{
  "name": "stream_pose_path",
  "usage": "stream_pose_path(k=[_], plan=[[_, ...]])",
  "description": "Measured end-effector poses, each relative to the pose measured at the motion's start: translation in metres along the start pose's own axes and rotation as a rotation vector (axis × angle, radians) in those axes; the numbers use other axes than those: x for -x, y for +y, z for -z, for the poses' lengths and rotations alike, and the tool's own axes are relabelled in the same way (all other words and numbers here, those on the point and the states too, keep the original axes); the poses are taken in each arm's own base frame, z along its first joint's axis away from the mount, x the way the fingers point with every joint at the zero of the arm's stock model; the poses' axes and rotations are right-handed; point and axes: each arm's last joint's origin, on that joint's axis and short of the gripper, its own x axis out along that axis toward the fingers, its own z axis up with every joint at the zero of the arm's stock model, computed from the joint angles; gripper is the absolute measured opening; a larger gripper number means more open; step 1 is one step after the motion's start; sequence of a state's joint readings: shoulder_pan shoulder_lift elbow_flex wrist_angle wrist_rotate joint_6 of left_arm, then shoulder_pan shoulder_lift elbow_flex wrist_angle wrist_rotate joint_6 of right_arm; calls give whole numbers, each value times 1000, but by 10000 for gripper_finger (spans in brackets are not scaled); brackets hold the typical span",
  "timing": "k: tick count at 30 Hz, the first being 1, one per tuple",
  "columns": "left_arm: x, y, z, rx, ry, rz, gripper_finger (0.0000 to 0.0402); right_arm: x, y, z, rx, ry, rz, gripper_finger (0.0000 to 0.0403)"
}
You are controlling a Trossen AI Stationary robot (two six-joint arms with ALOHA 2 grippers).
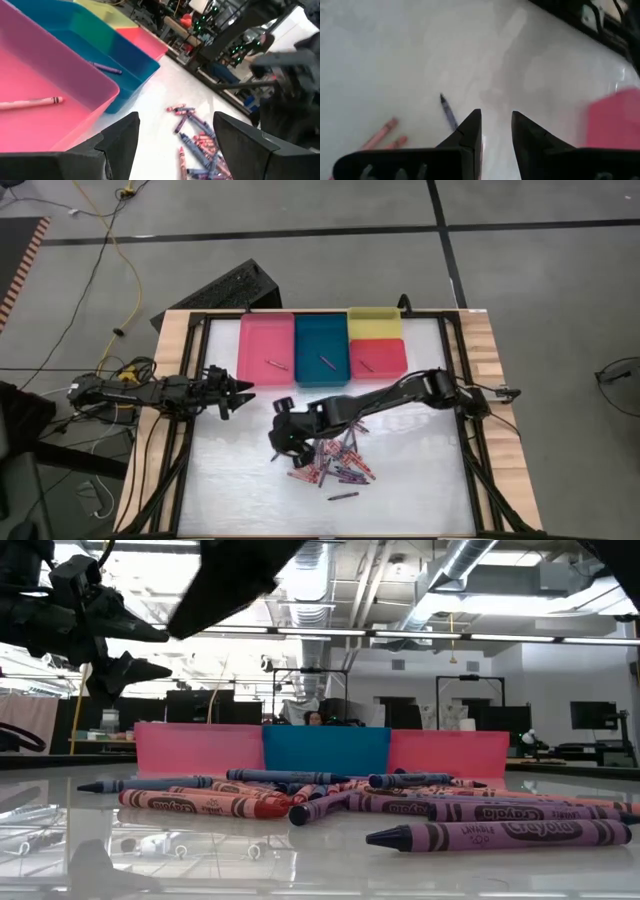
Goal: Sort crayons
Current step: Put the blue crayon into the yellow bin
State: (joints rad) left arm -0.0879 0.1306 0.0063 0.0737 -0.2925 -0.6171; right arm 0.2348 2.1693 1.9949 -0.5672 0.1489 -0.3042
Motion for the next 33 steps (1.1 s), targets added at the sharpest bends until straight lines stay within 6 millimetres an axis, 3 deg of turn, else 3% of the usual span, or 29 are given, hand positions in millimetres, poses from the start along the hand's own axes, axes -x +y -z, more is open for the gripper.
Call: stream_pose_path(k=[10,26,33], plan=[[0,0,1,14,7,-2,245,-38,-6,20,-66,-29,-252,100],[0,0,0,17,5,-2,245,-72,5,50,-2,90,-292,100],[0,0,0,14,5,-2,245,-73,1,52,-6,93,-308,100]])
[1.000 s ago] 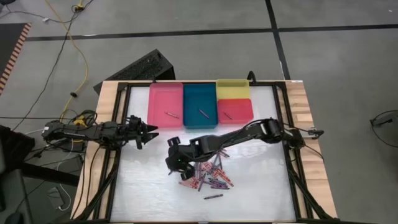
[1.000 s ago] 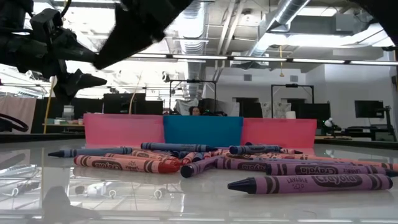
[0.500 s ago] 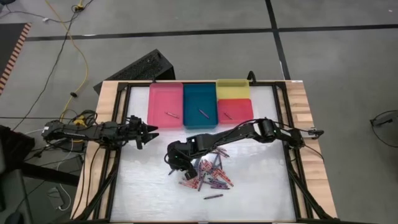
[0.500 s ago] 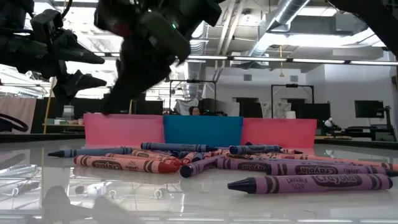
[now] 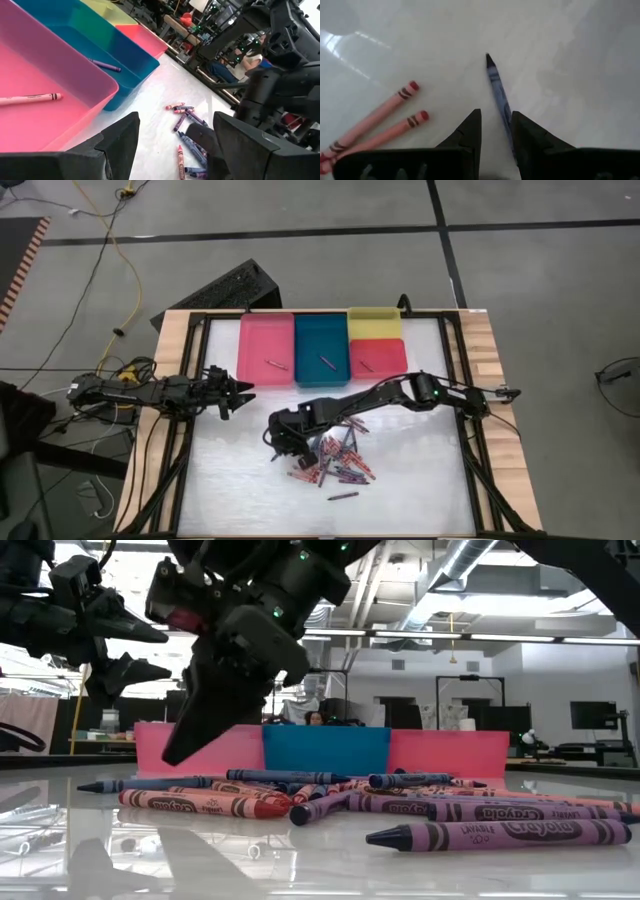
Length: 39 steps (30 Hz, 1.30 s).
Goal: Sort crayons
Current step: Put the blue crayon into the yellow bin
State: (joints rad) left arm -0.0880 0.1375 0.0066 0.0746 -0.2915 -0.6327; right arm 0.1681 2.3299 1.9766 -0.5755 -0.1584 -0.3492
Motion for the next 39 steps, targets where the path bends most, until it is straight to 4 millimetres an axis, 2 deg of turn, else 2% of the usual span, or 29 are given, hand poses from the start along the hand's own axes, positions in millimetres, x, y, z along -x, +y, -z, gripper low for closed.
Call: stream_pose_path(k=[19,32,39], plan=[[0,0,0,-8,0,-1,245,-11,-11,28,-71,84,30,95],[0,0,0,-8,-1,-1,245,-11,-11,30,-72,108,67,8],[0,0,0,-2,-1,-1,245,-7,-10,27,-71,102,69,9]])
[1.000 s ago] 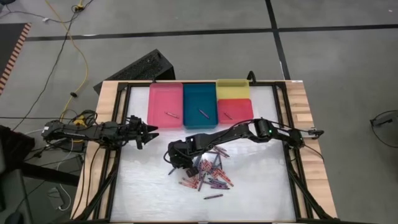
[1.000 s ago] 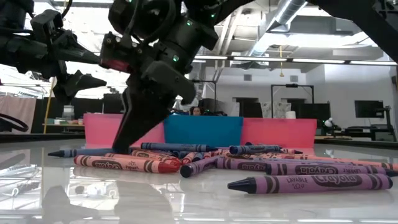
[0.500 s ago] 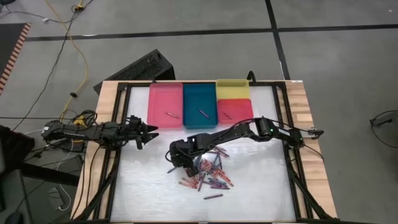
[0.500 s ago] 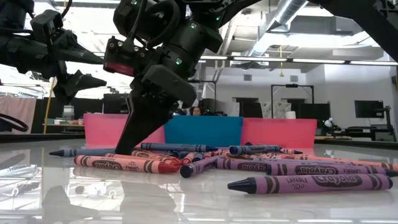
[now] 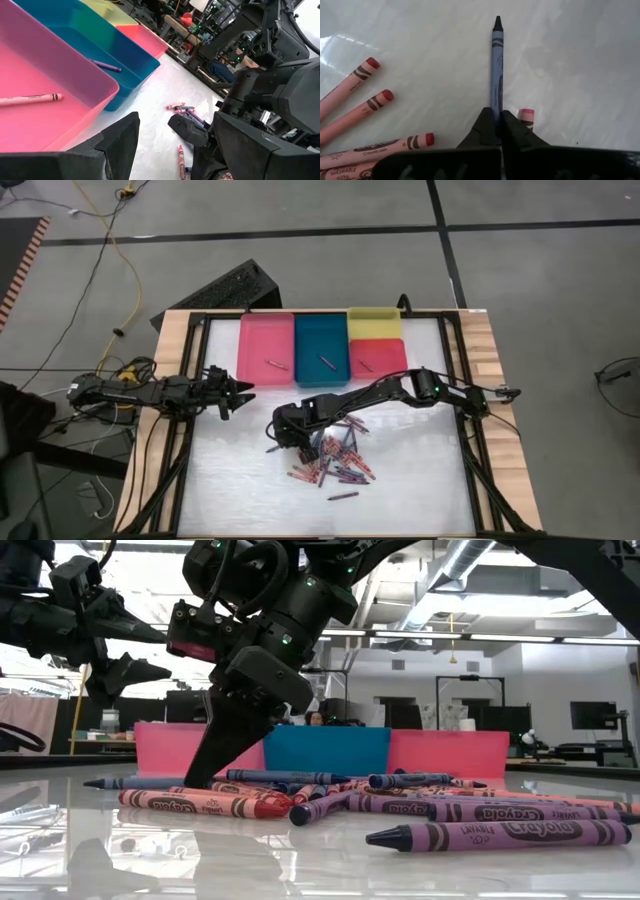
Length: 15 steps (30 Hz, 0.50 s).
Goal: Sort crayons
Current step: Put the blue crayon into the yellow bin
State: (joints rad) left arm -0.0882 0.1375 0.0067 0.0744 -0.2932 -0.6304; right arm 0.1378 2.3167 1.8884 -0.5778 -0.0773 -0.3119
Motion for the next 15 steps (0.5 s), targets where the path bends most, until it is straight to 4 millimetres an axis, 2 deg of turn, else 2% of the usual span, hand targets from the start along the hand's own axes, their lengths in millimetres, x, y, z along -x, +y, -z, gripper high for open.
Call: stream_pose_path(k=[4,8,15], plan=[[0,0,0,2,0,0,245,12,-1,-8,2,7,10,8],[0,0,0,2,0,0,245,37,-9,-21,-6,46,58,7],[0,0,0,2,0,0,245,73,-23,-23,-26,203,122,7]])
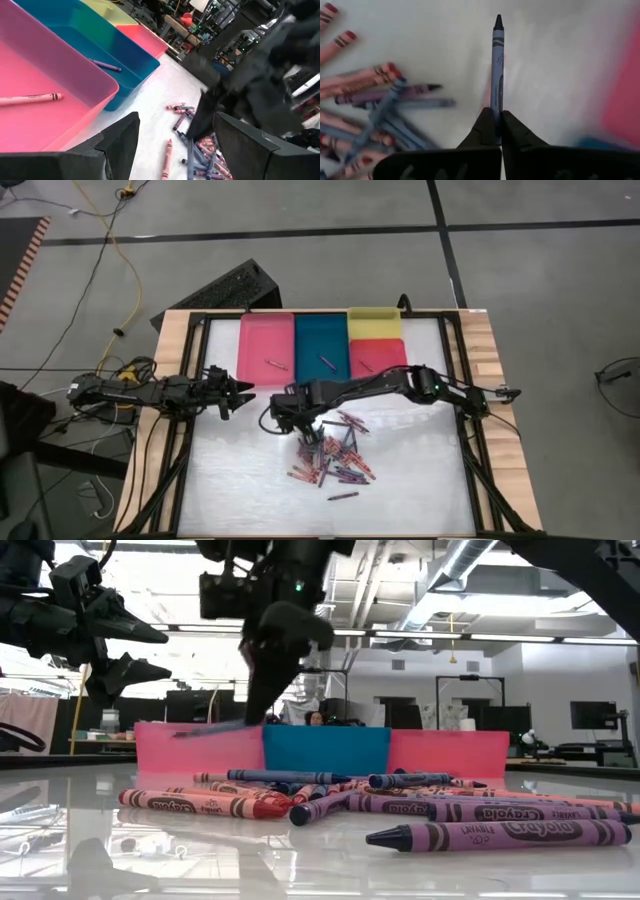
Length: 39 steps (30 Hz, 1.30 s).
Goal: Sort crayons
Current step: Put the blue crayon into the yellow bin
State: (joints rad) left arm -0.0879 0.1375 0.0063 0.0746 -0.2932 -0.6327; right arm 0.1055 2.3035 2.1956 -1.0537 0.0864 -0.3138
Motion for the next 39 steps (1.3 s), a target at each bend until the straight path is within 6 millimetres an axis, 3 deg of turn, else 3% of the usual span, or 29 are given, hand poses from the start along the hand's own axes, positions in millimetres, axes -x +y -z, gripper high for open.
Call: stream_pose_path(k=[9,18,24,33,39], plan=[[0,0,0,0,0,1,245,37,-22,10,-35,99,-15,7],[0,0,0,0,2,2,245,74,-57,45,-157,234,-14,7],[-1,0,1,-4,25,11,245,106,-99,75,-360,229,66,7],[-2,0,3,-10,50,8,245,153,-164,138,-819,282,410,7],[-2,0,3,-10,51,7,245,160,-195,173,-1038,292,475,7]])
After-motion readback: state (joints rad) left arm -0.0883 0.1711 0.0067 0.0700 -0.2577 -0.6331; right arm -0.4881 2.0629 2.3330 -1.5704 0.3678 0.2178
